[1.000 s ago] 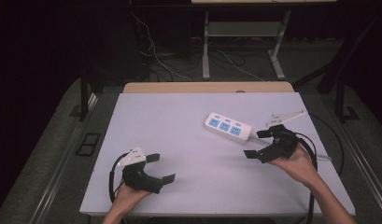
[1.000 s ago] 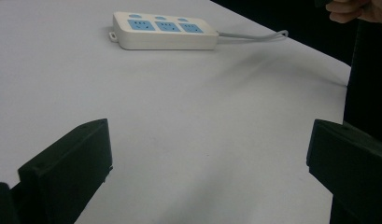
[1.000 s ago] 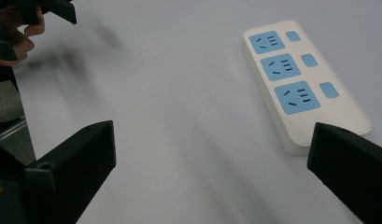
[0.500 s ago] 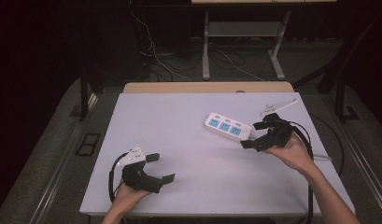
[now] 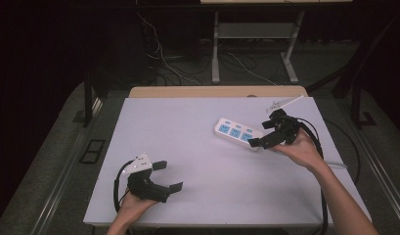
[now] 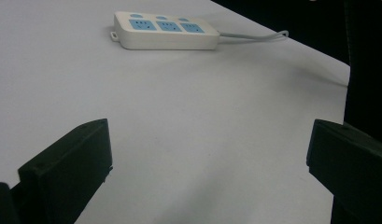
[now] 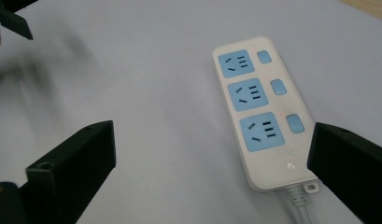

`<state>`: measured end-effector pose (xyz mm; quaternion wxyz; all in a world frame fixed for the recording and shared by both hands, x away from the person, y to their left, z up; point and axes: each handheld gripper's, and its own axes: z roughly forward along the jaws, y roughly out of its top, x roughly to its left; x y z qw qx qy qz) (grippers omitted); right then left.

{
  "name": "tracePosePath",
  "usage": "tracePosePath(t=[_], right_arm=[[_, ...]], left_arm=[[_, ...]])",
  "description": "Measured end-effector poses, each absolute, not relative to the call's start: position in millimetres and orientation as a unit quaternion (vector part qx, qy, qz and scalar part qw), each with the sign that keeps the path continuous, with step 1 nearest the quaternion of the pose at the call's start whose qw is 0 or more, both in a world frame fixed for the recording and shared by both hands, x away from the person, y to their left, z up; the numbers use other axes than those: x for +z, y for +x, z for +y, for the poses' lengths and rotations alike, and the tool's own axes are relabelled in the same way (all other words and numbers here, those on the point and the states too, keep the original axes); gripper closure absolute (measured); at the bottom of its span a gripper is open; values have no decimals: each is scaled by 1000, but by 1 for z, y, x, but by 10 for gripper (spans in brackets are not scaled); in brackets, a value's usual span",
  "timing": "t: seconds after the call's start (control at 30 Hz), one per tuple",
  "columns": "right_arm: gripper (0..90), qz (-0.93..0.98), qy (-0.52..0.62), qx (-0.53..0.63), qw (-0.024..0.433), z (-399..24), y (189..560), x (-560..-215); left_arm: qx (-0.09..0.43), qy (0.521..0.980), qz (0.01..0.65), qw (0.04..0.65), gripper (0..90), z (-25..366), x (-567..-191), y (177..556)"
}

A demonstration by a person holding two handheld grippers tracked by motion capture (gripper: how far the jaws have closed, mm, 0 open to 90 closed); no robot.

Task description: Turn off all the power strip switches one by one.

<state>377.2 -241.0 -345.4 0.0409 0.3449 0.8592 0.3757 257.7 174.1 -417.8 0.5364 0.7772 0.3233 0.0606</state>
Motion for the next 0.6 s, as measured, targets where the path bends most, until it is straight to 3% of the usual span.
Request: tracePosePath(t=[0.6], right_arm=[[8, 850, 372, 369, 49, -239, 409, -352]], left_arm=[[58, 777, 323, 537, 0, 174, -419, 259]])
